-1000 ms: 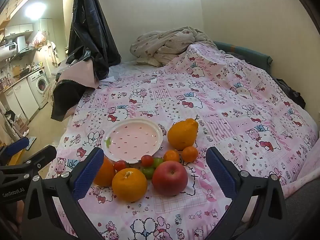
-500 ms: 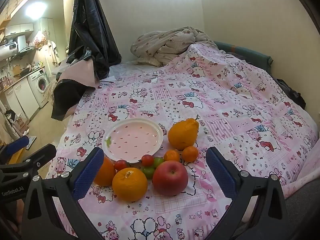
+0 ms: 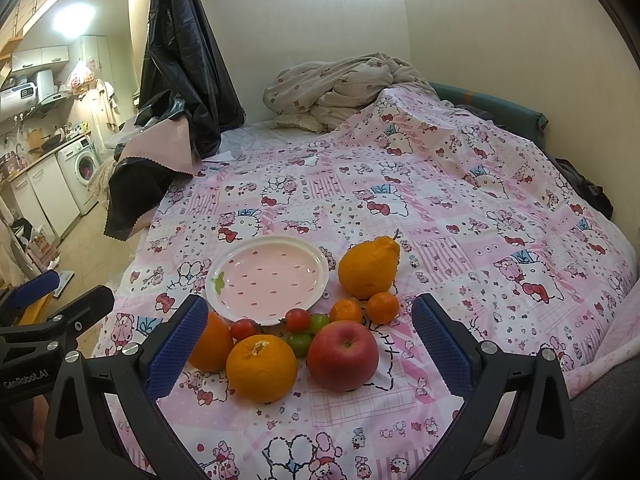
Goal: Organize fruits
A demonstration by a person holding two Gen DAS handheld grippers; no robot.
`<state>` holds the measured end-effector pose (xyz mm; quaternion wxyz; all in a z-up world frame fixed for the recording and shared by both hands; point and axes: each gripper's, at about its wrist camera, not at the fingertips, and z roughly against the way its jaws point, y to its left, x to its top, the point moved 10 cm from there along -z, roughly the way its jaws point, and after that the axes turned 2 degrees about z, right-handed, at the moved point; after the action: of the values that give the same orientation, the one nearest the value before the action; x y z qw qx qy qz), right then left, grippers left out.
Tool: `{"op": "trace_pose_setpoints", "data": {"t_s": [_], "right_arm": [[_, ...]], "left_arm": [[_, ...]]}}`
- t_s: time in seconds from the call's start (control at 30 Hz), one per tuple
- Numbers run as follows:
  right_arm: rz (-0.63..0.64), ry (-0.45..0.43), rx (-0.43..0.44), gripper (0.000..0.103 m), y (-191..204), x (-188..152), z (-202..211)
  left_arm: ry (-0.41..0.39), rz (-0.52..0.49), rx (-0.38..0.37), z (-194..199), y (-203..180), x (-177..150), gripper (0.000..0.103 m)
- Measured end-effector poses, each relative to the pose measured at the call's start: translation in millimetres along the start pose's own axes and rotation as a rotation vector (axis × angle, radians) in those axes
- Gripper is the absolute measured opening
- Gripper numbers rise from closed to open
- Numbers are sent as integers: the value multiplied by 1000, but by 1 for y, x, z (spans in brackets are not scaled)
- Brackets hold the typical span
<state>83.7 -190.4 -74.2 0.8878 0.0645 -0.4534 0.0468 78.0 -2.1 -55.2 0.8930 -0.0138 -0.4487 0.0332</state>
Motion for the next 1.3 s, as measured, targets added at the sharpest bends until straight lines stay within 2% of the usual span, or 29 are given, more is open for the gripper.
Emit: {"op": "trace_pose_setpoints", "data": {"t_s": [1.3], "right_arm": [[-4,3,-1,103,3,-2,-1]], "left_arm": [[4,3,0,-1,6,-1,103]]}}
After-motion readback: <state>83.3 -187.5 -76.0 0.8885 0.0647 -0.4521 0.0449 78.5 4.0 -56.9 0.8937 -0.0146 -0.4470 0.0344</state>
